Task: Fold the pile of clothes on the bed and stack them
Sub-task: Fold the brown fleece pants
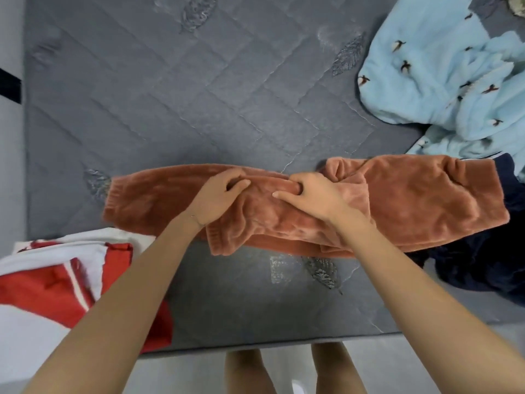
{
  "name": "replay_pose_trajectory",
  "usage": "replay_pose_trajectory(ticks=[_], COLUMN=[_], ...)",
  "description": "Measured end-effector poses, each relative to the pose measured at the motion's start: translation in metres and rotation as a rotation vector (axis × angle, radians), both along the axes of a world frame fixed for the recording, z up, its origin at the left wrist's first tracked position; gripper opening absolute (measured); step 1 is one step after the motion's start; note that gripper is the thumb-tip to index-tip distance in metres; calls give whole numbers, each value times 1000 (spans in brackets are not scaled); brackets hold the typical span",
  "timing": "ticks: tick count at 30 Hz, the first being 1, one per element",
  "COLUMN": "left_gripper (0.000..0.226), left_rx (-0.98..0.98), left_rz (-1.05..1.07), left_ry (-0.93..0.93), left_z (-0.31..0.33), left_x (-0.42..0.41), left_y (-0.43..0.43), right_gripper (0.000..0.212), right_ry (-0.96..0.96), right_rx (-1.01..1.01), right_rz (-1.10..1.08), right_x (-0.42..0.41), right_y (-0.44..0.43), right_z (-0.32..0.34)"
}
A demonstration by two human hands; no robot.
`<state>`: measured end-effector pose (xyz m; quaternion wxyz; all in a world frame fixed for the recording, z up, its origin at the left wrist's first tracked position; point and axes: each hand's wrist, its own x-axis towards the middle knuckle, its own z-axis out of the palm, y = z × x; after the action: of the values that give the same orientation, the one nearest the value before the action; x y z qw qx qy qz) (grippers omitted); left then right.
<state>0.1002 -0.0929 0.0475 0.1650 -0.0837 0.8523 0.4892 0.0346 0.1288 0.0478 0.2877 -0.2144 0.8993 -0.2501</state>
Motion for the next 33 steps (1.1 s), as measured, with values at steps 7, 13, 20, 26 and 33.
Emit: replay_pose_trajectory(ticks=[7,13,20,26,33], left_gripper=[10,13,24,27,33], left_rx=[-91,-181,-392,-638,-681], left_rz=[36,60,28,14,35], left_ry=[-18,-70,-152,-87,-68], left_z=[-13,-35,-59,-83,-105], left_x=[29,43,53,51,49], left_y=[-89,-163,-227,-226,-224], right_gripper=[38,43,38,24,51], right_ry=[75,49,135,237,146], right_rx=[-8,-17,190,215,437], right_rz=[-28,-39,29,-129,-126], right_x=[18,23,26,23,18], right_y=[-78,-133,-161,-176,-157], right_z=[-9,-25,-51,-77,-106])
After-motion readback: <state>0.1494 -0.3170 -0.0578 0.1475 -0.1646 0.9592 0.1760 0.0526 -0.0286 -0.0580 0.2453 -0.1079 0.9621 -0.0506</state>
